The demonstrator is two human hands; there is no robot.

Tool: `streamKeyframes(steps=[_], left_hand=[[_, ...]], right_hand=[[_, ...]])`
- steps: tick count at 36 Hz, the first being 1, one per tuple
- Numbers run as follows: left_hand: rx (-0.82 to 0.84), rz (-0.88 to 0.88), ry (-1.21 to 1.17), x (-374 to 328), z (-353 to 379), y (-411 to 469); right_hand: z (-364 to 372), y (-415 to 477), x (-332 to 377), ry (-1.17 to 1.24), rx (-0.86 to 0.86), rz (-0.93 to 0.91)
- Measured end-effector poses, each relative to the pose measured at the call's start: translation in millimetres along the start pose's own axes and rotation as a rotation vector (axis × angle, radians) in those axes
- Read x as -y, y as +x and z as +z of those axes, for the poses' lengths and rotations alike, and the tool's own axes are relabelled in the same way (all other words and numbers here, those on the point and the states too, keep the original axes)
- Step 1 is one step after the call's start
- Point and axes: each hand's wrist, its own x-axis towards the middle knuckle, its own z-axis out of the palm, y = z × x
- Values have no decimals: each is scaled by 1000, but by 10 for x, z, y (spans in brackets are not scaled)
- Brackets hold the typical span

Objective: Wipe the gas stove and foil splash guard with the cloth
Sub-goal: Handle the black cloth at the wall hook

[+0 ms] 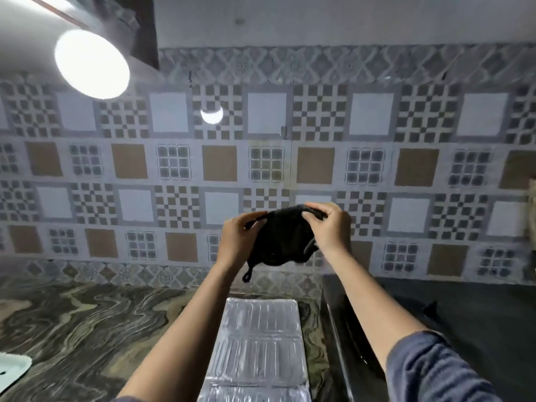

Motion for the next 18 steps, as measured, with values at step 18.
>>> streamKeyframes(steps=[18], left_hand=[[-103, 141, 51, 6, 252, 2238]], right_hand=[[741, 2104, -171, -82, -103, -150]])
